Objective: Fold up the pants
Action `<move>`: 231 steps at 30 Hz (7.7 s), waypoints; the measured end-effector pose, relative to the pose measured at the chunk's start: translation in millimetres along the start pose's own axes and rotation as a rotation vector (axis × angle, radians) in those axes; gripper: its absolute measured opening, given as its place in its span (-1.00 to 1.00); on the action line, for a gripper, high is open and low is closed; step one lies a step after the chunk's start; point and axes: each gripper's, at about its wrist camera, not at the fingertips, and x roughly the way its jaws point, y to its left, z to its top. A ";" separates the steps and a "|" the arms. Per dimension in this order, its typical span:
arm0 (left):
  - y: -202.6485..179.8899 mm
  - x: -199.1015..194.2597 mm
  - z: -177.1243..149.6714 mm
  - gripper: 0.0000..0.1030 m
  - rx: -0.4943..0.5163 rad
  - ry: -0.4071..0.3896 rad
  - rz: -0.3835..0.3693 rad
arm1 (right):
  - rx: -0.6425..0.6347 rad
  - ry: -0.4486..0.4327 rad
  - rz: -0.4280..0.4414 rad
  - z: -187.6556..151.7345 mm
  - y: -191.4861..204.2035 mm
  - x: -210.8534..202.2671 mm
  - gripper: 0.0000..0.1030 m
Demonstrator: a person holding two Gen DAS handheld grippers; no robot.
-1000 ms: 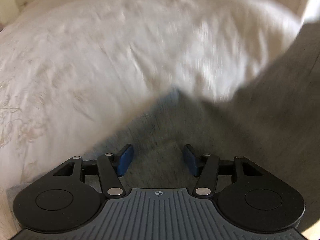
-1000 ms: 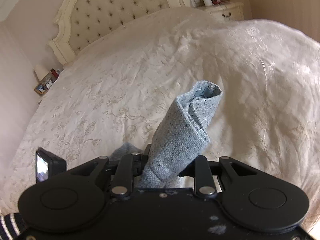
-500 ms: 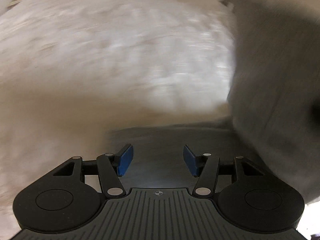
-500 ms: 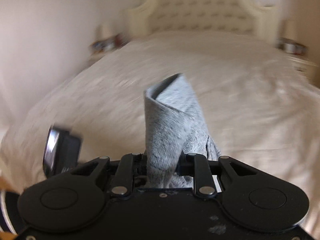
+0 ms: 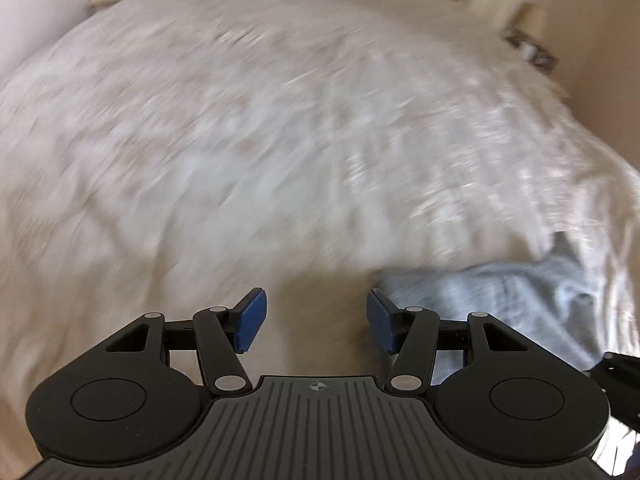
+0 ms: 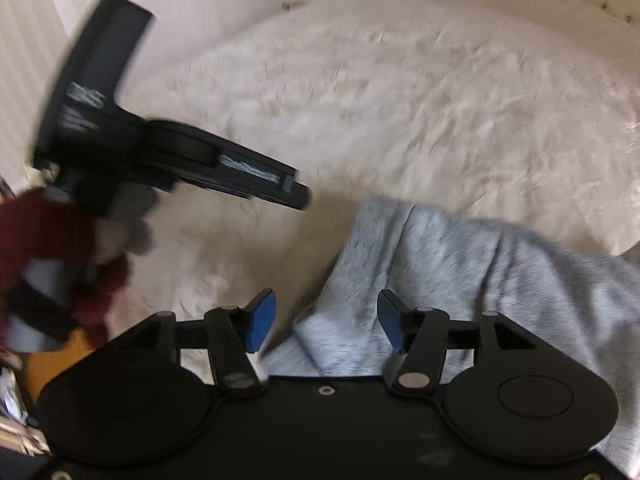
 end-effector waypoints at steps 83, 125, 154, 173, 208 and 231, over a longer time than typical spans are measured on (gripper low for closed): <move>-249.0 81.4 -102.8 0.13 0.324 0.266 -0.205 | 0.439 0.148 0.145 61.6 -376.7 27.4 -0.58; -244.2 72.3 -116.6 0.24 0.357 0.264 -0.219 | 0.222 0.216 0.101 42.7 -320.5 37.7 -0.78; -220.4 84.3 13.4 0.25 0.263 0.102 -0.239 | 0.241 0.258 0.034 -30.1 -277.8 -9.2 -0.34; -279.9 177.0 26.3 0.50 0.592 0.223 -0.102 | 0.316 0.318 0.027 -79.1 -263.6 -7.9 -0.39; -278.6 179.1 39.5 0.60 0.668 0.149 -0.058 | 0.404 0.334 0.072 -114.2 -250.5 -28.6 -0.84; -181.2 54.5 -107.3 0.62 0.576 0.290 -0.117 | 0.031 0.496 0.102 -146.1 -171.2 -45.2 -0.34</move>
